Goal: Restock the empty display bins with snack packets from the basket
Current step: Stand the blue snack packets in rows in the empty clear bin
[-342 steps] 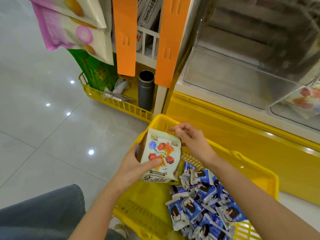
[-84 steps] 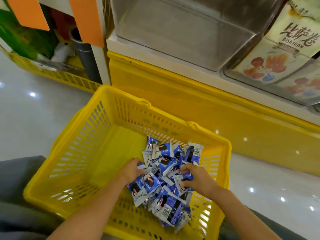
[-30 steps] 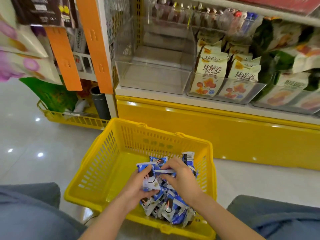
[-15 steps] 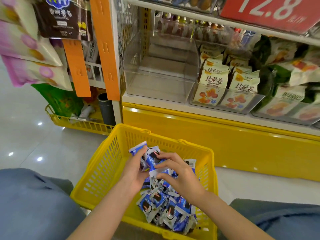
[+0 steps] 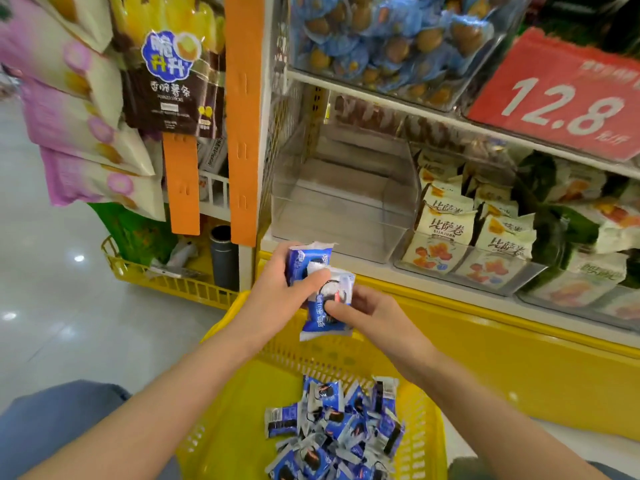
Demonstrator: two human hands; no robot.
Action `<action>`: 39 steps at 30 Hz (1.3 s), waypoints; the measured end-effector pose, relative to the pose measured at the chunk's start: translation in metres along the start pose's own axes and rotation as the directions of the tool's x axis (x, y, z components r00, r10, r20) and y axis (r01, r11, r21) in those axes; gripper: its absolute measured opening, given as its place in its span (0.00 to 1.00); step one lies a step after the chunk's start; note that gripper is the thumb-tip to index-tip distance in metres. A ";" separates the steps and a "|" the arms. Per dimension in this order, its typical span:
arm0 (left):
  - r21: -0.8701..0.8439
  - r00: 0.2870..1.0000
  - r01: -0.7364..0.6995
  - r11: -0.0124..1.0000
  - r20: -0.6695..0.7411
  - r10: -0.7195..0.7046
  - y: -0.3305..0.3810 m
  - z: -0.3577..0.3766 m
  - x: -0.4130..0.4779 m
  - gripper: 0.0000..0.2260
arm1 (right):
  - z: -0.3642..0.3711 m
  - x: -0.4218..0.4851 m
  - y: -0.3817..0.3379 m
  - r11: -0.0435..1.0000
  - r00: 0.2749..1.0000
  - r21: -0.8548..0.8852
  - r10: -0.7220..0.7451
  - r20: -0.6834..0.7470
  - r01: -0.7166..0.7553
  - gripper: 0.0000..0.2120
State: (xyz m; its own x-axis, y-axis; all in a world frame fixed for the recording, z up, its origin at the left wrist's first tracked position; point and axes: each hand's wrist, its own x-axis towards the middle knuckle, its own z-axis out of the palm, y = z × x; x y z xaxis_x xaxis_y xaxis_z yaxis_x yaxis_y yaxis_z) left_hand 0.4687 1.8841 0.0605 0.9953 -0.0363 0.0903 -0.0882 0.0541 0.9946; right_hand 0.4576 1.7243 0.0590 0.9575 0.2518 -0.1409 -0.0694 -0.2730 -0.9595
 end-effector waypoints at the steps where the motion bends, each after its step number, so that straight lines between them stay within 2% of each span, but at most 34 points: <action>1: 0.013 1.000 -0.011 1.000 0.008 0.011 0.004 -0.002 0.006 0.08 | -0.005 0.007 -0.006 1.000 1.000 -0.022 0.009 -0.003 -0.009 0.09; 4: -0.039 0.998 0.016 0.999 -0.058 -0.018 0.011 -0.010 0.031 0.06 | -0.026 0.034 -0.027 0.999 0.997 -0.046 0.000 -0.082 -0.004 0.15; 8: -0.213 0.977 0.138 0.967 -0.133 -0.169 0.019 -0.021 0.065 0.12 | -0.053 0.083 -0.055 1.000 0.973 0.003 -0.011 -0.231 0.012 0.17; 11: -0.223 0.974 0.122 0.967 -0.158 -0.160 0.019 -0.028 0.082 0.10 | -0.067 0.133 -0.068 0.992 0.938 -0.125 -0.051 -0.342 0.008 0.15; 14: -0.198 0.979 0.088 0.976 -0.162 -0.121 0.016 -0.034 0.096 0.07 | -0.075 0.188 -0.070 0.968 0.906 -0.246 -0.055 -0.420 -0.055 0.17; 18: -0.093 0.981 0.063 0.994 -0.176 -0.079 0.014 -0.043 0.113 0.05 | -0.080 0.260 -0.059 0.959 0.922 -0.262 0.001 -0.386 -0.110 0.23; 22: -0.090 0.986 0.039 0.995 -0.157 -0.053 0.014 -0.050 0.125 0.07 | -0.079 0.309 -0.053 0.839 0.899 -0.511 -0.065 -0.433 -0.186 0.23; 25: -0.092 0.988 0.027 0.995 -0.149 -0.041 0.012 -0.055 0.132 0.08 | -0.077 0.335 -0.048 0.774 0.913 -0.602 -0.083 -0.399 -0.193 0.18; 29: -0.121 0.988 0.005 0.993 -0.151 -0.023 0.003 -0.066 0.136 0.09 | -0.077 0.367 -0.041 0.814 0.932 -0.566 -0.089 -0.350 -0.134 0.17; 31: -0.118 0.989 0.004 0.993 -0.149 -0.021 -0.003 -0.071 0.138 0.09 | -0.078 0.379 -0.039 0.802 0.941 -0.585 -0.092 -0.327 -0.125 0.16; 34: -0.118 0.989 0.001 0.993 -0.150 -0.019 -0.010 -0.078 0.140 0.10 | -0.077 0.393 -0.036 0.720 0.937 -0.683 -0.144 -0.319 -0.122 0.17; 36: -0.100 0.989 0.004 0.995 -0.150 -0.019 -0.014 -0.082 0.141 0.11 | -0.073 0.398 -0.036 0.618 0.935 -0.777 -0.193 -0.297 -0.119 0.16; 39: -0.070 0.990 -0.004 0.998 -0.142 -0.006 -0.020 -0.089 0.139 0.11 | -0.066 0.404 -0.040 0.325 0.925 -0.939 -0.310 -0.220 -0.115 0.18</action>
State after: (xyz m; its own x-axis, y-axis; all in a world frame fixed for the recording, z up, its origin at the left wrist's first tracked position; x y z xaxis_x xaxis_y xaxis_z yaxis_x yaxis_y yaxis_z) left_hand 0.6121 1.9670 0.0490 0.9915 0.1054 0.0765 -0.0894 0.1244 0.9882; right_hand 0.8662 1.7753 0.0561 0.9686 0.1131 0.2214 0.1307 -0.9892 -0.0662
